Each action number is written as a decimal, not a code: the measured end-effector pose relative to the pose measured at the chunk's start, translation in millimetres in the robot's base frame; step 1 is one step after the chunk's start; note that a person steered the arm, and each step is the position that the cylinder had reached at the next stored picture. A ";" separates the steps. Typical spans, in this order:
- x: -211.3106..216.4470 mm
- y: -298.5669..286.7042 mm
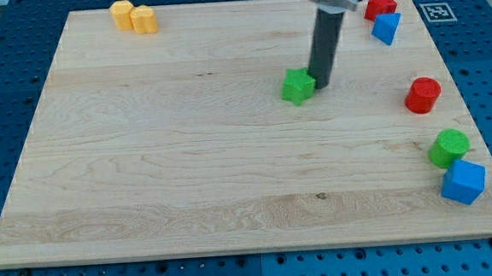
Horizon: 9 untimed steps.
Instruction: Separate green circle from blue cube
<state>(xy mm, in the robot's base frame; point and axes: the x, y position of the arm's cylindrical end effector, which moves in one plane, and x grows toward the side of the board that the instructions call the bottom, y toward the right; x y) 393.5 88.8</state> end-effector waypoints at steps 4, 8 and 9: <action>-6.3 154.1; 177.6 246.9; 172.7 241.4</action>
<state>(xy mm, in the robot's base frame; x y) 566.2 330.3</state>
